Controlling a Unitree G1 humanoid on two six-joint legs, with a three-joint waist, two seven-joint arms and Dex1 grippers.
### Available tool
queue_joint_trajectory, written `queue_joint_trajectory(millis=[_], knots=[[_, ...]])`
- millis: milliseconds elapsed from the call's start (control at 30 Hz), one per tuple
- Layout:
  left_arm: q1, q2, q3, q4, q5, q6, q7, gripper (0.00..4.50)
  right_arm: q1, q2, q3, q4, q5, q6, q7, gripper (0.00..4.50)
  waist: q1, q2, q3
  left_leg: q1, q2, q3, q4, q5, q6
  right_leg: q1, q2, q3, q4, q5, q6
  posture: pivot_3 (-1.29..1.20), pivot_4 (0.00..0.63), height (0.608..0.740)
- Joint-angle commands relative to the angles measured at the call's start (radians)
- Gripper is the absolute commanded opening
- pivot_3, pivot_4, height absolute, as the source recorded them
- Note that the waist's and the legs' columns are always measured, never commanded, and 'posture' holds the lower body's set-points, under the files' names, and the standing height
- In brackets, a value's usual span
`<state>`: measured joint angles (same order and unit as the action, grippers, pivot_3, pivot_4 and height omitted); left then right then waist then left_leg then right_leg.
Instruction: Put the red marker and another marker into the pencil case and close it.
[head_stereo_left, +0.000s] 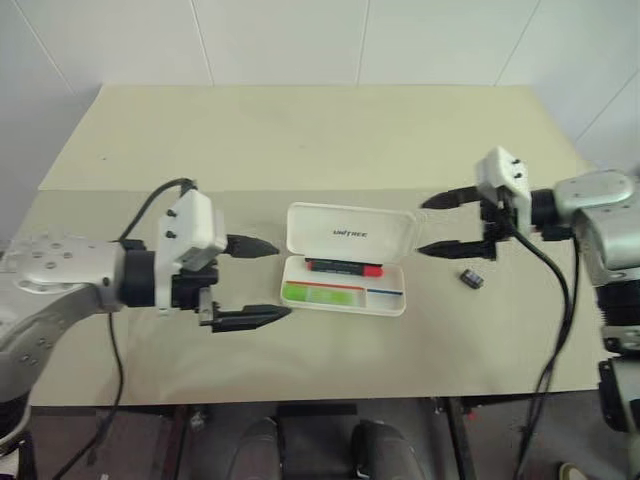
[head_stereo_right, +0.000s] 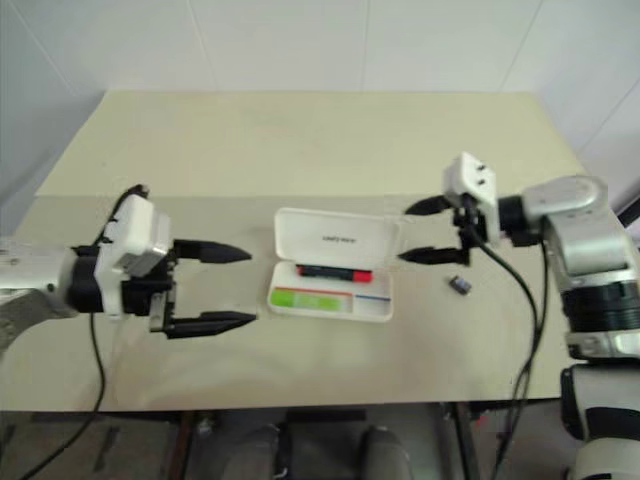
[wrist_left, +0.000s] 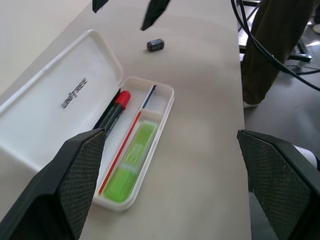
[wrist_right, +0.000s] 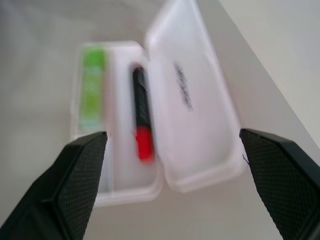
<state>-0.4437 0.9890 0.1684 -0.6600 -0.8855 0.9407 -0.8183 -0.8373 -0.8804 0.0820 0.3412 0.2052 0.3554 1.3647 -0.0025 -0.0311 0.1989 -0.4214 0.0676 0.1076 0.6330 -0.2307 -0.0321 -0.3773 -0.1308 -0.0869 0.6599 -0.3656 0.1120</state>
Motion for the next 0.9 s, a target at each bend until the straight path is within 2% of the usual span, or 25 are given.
queue_joint_trajectory(millis=[33, 167, 400, 733, 900], knots=[[-0.026, -0.027, -0.058, -0.024, 0.029, -0.038, 0.01, 4.5, -0.003, -0.02, 0.036, 0.164, -0.145, -0.039, -0.15, 4.47, -0.005, 0.0, 0.0, 0.0, 0.0, 0.0, 0.0, 0.0, 0.0, 0.0, 0.0, 0.0, 0.0, 0.0, 0.0, 0.0, 0.15, 0.74], [-0.073, -0.074, -0.127, -0.001, 0.099, -0.079, 0.04, 4.5, 0.003, -0.034, 0.056, 0.226, -0.196, -0.011, -0.164, 4.47, -0.01, 0.003, 0.002, 0.0, 0.0, 0.001, -0.001, 0.0, 0.0, -0.002, 0.001, 0.001, 0.0, 0.0, 0.0, 0.0, 0.15, 0.74], [-0.116, -0.161, -0.182, -0.01, 0.115, -0.091, 0.063, 4.5, 0.023, -0.058, 0.05, 0.191, -0.212, 0.053, -0.137, 4.47, -0.003, 0.003, 0.002, 0.0, 0.0, 0.001, 0.0, 0.0, 0.0, -0.001, 0.0, 0.002, 0.001, 0.0, 0.0, 0.0, 0.15, 0.74], [-0.106, -0.166, -0.208, -0.005, 0.148, -0.102, 0.052, 4.5, 0.117, -0.121, -0.05, -0.02, -0.09, 0.209, -0.08, 4.47, 0.003, 0.003, 0.002, 0.0, 0.0, 0.001, 0.001, 0.0, 0.0, -0.001, 0.0, 0.001, 0.0, 0.0, 0.0, 0.0, 0.15, 0.74], [-0.103, -0.17, -0.217, 0.006, 0.168, -0.11, 0.042, 4.5, 0.209, -0.162, -0.034, -0.089, -0.084, 0.305, -0.087, 4.47, 0.004, 0.003, 0.002, 0.0, 0.0, 0.0, 0.001, 0.0, 0.0, 0.0, 0.0, 0.0, 0.0, 0.0, 0.0, 0.0, 0.15, 0.74]])
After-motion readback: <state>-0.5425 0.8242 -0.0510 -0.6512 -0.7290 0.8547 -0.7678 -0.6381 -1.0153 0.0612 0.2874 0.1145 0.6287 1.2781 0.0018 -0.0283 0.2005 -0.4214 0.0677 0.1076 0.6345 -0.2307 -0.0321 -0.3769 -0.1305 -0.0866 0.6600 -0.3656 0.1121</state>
